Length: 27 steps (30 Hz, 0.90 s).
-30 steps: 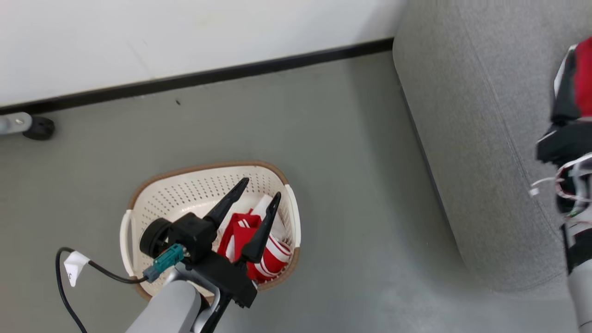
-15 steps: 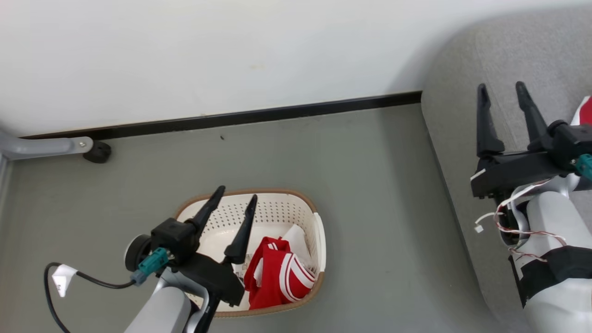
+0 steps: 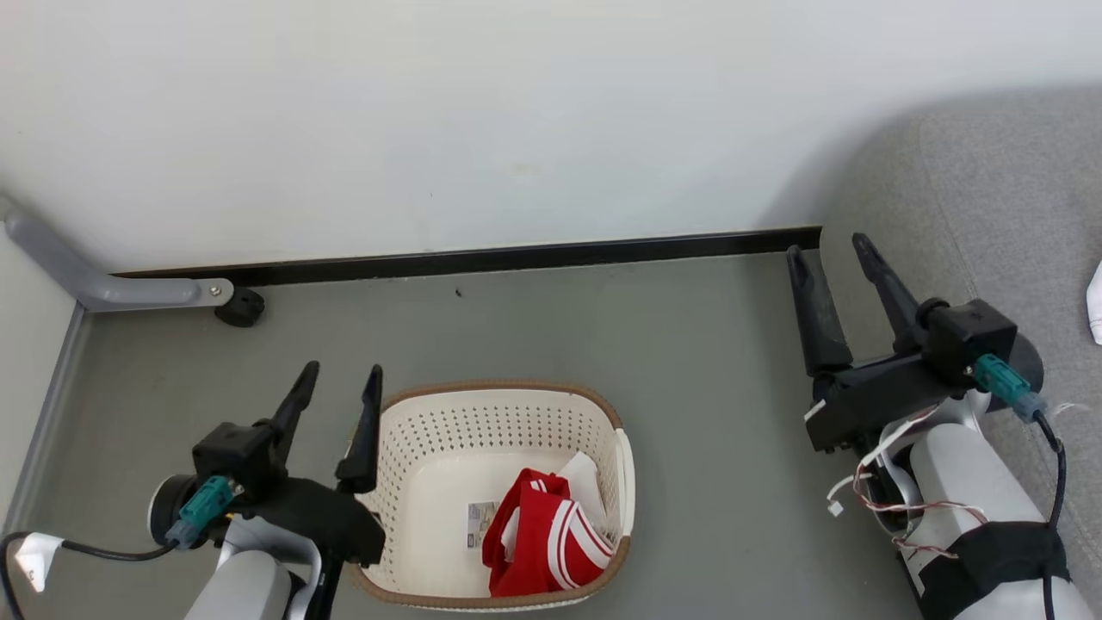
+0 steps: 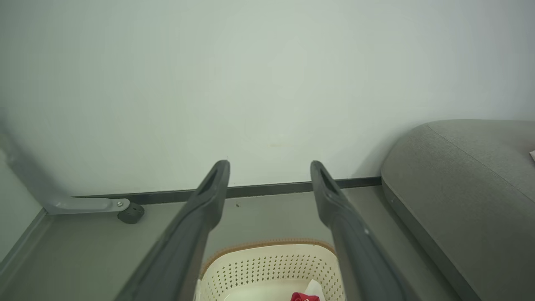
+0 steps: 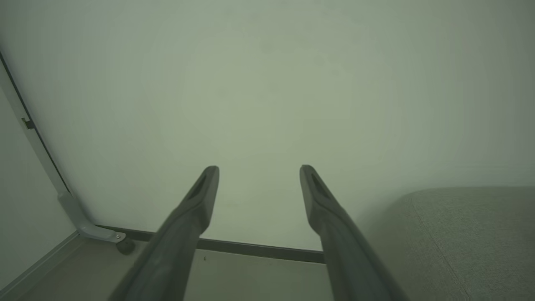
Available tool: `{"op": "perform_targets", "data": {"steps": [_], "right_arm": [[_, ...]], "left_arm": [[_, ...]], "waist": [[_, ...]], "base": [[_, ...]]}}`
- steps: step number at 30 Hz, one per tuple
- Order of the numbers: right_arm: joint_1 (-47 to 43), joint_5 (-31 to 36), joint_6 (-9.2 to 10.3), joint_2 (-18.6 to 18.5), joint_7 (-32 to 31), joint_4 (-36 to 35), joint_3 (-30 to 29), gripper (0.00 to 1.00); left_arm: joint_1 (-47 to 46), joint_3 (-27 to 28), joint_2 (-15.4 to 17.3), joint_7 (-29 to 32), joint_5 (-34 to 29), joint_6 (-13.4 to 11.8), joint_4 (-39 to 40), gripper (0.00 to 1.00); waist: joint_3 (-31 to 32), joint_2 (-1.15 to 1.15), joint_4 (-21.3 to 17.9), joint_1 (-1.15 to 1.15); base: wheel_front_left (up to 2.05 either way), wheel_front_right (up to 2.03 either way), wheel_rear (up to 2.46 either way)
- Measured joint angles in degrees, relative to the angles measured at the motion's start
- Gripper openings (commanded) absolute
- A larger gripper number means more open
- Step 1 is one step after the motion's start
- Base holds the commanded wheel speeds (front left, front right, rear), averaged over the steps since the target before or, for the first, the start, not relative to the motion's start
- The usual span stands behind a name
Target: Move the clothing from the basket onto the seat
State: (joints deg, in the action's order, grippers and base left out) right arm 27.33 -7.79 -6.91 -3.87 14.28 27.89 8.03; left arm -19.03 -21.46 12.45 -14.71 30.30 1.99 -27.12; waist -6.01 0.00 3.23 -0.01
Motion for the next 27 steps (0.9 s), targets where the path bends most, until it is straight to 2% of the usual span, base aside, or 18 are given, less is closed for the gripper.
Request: {"op": "perform_targets", "data": {"steps": [10,17,27], "right_arm": [[-5.4,-2.4,0.0,0.2,0.0,-0.2,1.0,1.0],[-11.2,-3.9,0.0,0.4,0.0,-0.2,0.6,1.0],[-13.6,-4.4,0.11,0.6,0.0,-1.5,1.7,1.0]], "left_arm": [[2.2,3.2,0.2,0.0,-0.2,-1.6,-0.8,1.0],[7.7,6.5,0.2,0.0,-1.4,-4.1,-1.4,1.0],[11.2,10.3,0.3,0.0,-2.7,-5.8,-1.0,1.0]], "waist": [[2.1,0.0,0.5,0.0],[4.4,0.0,1.2,0.0],[5.8,0.0,1.4,0.0]], "base": [[0.0,0.0,0.0],[0.0,0.0,0.0],[0.0,0.0,0.0]]}}
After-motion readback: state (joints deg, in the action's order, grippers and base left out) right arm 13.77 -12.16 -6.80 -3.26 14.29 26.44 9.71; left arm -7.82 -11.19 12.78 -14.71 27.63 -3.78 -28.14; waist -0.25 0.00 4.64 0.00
